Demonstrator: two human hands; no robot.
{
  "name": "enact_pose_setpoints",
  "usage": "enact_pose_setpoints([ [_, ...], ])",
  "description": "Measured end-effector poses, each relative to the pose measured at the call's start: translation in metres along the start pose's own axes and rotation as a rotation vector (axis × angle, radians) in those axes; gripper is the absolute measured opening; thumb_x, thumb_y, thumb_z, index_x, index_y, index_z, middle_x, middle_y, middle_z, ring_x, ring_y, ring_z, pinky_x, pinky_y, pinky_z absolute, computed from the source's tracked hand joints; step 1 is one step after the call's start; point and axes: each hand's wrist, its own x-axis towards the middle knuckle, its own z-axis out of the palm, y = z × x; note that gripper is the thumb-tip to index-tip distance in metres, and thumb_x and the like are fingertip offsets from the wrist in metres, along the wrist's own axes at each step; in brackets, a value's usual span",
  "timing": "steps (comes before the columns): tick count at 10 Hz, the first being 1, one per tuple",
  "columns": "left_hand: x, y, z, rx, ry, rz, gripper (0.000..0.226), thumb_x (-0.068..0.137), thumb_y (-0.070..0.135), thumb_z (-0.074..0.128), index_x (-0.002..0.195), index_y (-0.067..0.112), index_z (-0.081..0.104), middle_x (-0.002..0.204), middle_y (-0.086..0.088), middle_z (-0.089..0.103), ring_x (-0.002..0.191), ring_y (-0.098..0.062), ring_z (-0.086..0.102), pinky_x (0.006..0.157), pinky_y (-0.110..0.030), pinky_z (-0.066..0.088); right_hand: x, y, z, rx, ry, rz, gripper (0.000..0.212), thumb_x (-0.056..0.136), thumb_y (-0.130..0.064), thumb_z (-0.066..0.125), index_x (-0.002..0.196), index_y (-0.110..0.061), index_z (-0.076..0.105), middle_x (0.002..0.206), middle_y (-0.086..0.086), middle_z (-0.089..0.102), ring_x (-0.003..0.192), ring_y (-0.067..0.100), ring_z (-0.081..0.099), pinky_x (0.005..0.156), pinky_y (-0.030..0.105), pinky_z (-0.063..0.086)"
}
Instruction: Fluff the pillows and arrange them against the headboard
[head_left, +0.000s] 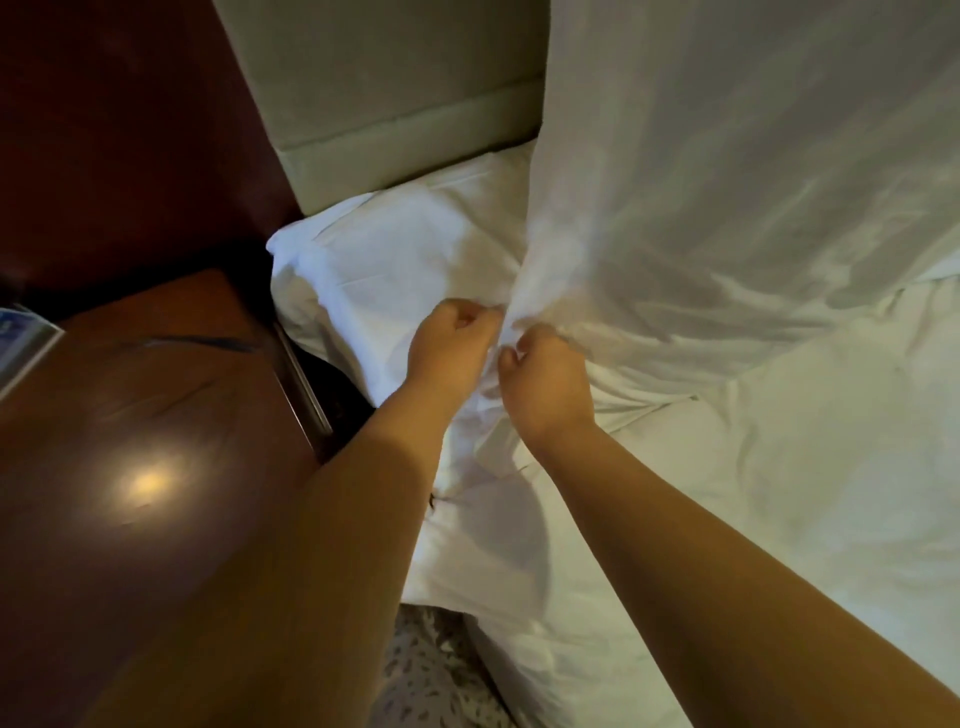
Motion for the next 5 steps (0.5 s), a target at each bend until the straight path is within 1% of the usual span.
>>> enact_pose_setpoints([
  [1, 0.01, 0.029, 0.011, -0.019, -0.103, 0.11, 0.025, 0.085, 0.034, 0.069, 0.096, 0.013, 0.065, 0.088, 0.002, 0.062, 0.076, -0.014, 0.059, 0.069, -0.021, 0.047, -0.003, -0.006, -0.018, 0.117, 0.103, -0.05, 0.021, 0.094, -0.019, 0.05, 0.108, -0.006, 0.058, 0.103, 0.011, 0.065, 0.091, 0.027, 0.064, 0.071, 0.029, 0.047],
  [2, 0.006, 0.034, 0.013, 0.019, -0.037, 0.204, 0.03, 0.087, 0.023, 0.068, 0.066, 0.012, 0.049, 0.063, 0.001, 0.046, 0.058, -0.015, 0.042, 0.057, -0.02, 0.041, -0.002, -0.012, -0.034, 0.154, 0.138, -0.059, 0.019, 0.092, -0.013, 0.048, 0.107, -0.005, 0.059, 0.097, 0.01, 0.063, 0.083, 0.026, 0.062, 0.068, 0.03, 0.047],
  [3, -0.015, 0.008, 0.003, 0.032, 0.07, 0.127, 0.04, 0.086, 0.024, 0.068, 0.061, 0.019, 0.037, 0.058, 0.003, 0.037, 0.057, -0.015, 0.035, 0.057, -0.024, 0.036, -0.011, -0.014, -0.039, 0.141, 0.105, -0.053, 0.011, 0.09, -0.011, 0.047, 0.092, -0.006, 0.057, 0.082, 0.006, 0.055, 0.07, 0.023, 0.051, 0.061, 0.03, 0.037],
  [4, -0.041, -0.008, -0.001, 0.018, 0.102, 0.06, 0.035, 0.086, 0.015, 0.066, 0.059, 0.019, 0.045, 0.059, 0.005, 0.043, 0.06, -0.015, 0.039, 0.051, -0.015, 0.034, -0.025, -0.02, -0.041, 0.137, 0.063, -0.059, 0.013, 0.091, -0.019, 0.048, 0.085, -0.008, 0.054, 0.082, 0.007, 0.06, 0.07, 0.025, 0.056, 0.058, 0.035, 0.043],
  [5, -0.056, 0.005, -0.003, 0.001, 0.081, 0.064, 0.019, 0.088, 0.009, 0.061, 0.072, 0.019, 0.063, 0.074, 0.008, 0.06, 0.071, -0.015, 0.055, 0.062, -0.014, 0.044, -0.036, -0.028, -0.052, 0.138, 0.068, -0.098, 0.019, 0.094, -0.025, 0.047, 0.092, -0.009, 0.058, 0.087, 0.007, 0.064, 0.078, 0.026, 0.061, 0.066, 0.039, 0.051],
])
